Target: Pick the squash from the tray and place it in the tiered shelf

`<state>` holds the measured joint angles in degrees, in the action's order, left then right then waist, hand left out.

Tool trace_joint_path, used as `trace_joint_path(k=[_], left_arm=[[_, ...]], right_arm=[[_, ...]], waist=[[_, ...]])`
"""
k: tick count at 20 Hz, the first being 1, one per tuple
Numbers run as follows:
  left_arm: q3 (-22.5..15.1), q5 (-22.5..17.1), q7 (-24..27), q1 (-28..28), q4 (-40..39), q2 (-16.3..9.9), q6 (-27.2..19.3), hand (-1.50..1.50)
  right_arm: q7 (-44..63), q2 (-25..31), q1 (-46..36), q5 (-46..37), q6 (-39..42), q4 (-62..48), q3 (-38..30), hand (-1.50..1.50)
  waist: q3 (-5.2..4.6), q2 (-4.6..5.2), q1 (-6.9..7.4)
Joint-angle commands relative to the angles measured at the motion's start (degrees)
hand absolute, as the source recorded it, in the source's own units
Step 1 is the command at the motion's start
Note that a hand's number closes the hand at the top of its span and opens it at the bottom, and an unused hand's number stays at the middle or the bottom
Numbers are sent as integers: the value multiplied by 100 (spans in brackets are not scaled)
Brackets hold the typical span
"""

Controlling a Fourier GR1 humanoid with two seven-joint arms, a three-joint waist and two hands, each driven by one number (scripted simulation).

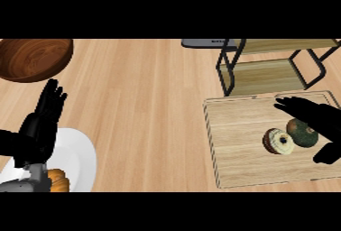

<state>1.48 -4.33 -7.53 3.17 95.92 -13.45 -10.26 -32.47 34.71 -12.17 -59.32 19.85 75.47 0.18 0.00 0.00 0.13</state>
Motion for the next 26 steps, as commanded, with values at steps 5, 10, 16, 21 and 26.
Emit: trace_joint_path(k=[5, 10, 16, 21, 26], left_arm=[[-81, 220, -340, -53, 464, 165, -8, 0], [-186, 477, -218, -7, 310, 394, -215, 0], [147, 211, -97, 109, -45, 214, -22, 0], [94, 287, -66, -52, 97, 186, 2, 0], [-136, 493, -266, -24, 233, 425, -256, 0]], right_arm=[[-44, -164, -435, -670, 12, -767, 282, 150], [-502, -252, -11, -779, -921, -424, 250, 150], [2117, -1533, 378, -995, -117, -5, 76, 150], [3063, -2255, 473, -1052, 166, 677, -2, 150], [3249, -2736, 543, -565, 792, 1452, -200, 150]], waist=[[1, 1, 31], [2, -6, -16], [-16, -43, -204], [-10, -52, -123], [-5, -58, -162]])
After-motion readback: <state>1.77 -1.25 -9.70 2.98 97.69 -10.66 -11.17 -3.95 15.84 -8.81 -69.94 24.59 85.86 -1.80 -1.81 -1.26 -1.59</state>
